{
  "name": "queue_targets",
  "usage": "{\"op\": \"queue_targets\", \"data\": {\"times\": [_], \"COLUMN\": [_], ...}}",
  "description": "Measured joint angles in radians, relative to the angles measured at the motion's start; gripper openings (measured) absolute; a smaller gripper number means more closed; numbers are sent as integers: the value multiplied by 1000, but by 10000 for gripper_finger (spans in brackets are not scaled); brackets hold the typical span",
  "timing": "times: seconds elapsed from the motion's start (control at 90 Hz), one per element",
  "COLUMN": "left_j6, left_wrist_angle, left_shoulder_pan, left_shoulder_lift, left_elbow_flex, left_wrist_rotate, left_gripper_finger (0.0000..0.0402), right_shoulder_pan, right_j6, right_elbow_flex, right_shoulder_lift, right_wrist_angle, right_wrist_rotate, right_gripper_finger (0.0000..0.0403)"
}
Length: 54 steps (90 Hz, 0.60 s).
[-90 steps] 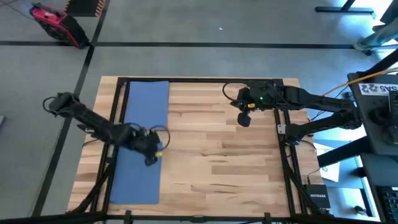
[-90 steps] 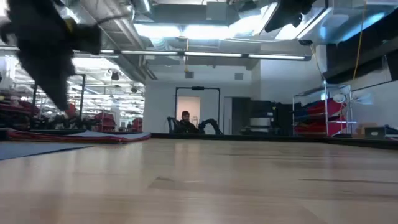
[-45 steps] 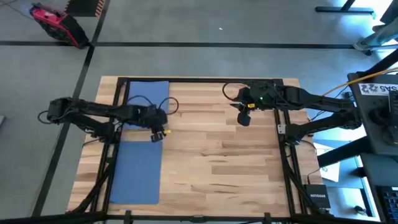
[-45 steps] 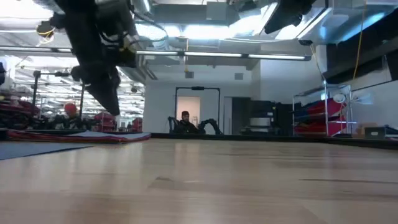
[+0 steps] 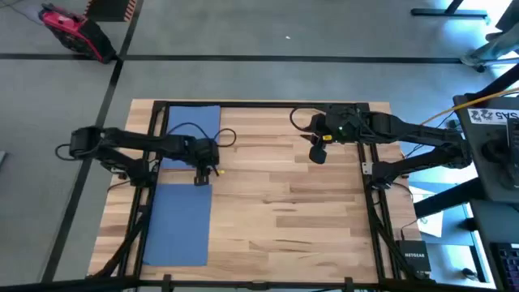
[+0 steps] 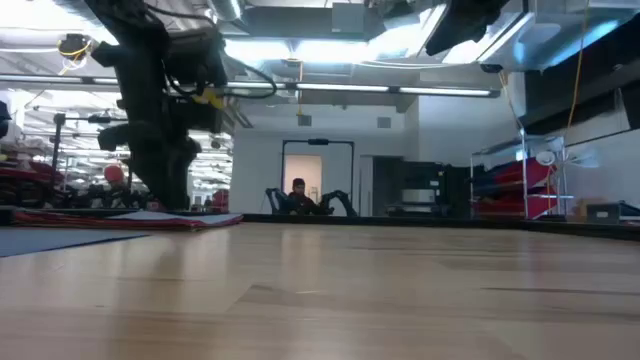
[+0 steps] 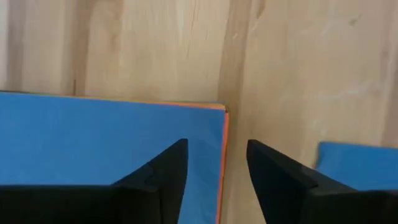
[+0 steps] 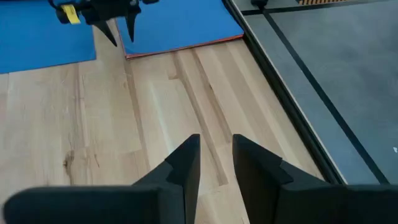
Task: Organize paper
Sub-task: Stack the blue colored paper on top of the blue colored paper
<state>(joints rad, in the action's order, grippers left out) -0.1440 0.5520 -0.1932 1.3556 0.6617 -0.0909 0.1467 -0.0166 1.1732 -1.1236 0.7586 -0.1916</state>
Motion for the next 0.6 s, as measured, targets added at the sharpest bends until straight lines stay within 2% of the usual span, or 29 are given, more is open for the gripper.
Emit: {"op": "queue_targets", "data": {"times": [0.189, 0.322, 0.467, 0.6], "left_j6": [-16, -24, -8, 23], "left_wrist_angle": [-27, -25, -4, 50], "left_shoulder_pan": [0, 1, 5, 27], "left_shoulder_lift": [54, 71, 75, 73], "left_elbow_flex": [0, 0, 0, 30], "left_wrist_rotate": [-93, -98, -96, -96], "left_gripper_finger": [176, 175, 158, 126], "right_shoulder_pan": [0, 0, 0, 0], "right_j6": [0, 0, 0, 0], "right_elbow_flex": [0, 0, 0, 0], "right_shoulder_lift": [0, 0, 0, 0], "right_wrist_angle": [0, 1, 1, 1], "right_wrist_rotate": [-15, -19, -19, -19], "right_gripper_finger": [83, 83, 83, 83]}}
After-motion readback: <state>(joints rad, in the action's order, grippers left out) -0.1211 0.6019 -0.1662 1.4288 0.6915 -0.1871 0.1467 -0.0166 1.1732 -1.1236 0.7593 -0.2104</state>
